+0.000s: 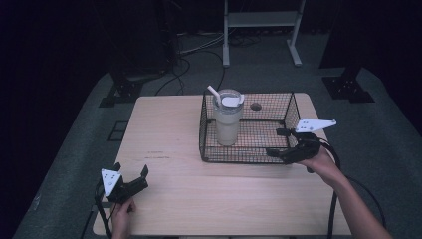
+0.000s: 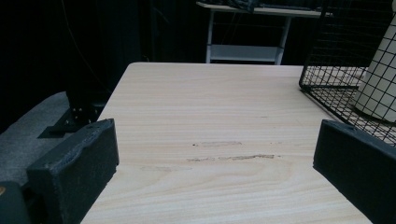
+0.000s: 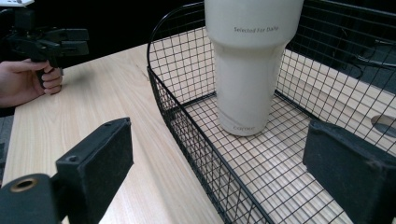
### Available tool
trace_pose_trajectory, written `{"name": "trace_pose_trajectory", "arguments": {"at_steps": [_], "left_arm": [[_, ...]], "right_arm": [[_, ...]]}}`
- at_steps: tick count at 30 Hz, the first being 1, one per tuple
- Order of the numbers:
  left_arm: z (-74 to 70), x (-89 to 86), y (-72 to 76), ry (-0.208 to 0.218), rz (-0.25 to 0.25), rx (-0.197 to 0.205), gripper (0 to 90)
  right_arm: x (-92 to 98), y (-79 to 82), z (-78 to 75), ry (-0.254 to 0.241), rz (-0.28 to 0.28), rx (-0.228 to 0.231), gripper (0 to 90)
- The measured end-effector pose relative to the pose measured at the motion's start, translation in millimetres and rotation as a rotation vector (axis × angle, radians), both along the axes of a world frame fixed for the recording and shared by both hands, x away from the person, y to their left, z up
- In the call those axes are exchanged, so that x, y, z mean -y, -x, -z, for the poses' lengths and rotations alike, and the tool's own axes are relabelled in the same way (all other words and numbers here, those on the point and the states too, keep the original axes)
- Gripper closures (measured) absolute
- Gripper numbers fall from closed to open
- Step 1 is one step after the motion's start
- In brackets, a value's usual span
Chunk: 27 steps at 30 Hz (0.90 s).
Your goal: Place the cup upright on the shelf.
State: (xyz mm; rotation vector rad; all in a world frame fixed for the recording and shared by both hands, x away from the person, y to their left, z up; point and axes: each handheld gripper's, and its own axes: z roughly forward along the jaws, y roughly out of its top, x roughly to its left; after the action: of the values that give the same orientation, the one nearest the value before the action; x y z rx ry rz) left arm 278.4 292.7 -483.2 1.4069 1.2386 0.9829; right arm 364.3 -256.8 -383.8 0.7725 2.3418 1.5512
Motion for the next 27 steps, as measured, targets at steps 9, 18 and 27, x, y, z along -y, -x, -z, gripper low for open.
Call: {"name": "trace_pose_trajectory", "arguments": {"at_steps": [9,18,27], "left_arm": [[0.0,0.0,0.0,0.0,0.001,0.0,0.0],[0.0,0.1,0.1,0.0,0.001,0.0,0.0],[0.0,0.4,0.0,0.004,0.001,0.002,0.0]], "right_arm": [[7.8,14.2,8.6,-0.011,-0.001,-0.004,7.8],[12.9,26.0,17.2,-0.011,-0.002,-0.005,7.8],[17.5,37.1,24.8,-0.012,0.0,-0.008,7.8]]}}
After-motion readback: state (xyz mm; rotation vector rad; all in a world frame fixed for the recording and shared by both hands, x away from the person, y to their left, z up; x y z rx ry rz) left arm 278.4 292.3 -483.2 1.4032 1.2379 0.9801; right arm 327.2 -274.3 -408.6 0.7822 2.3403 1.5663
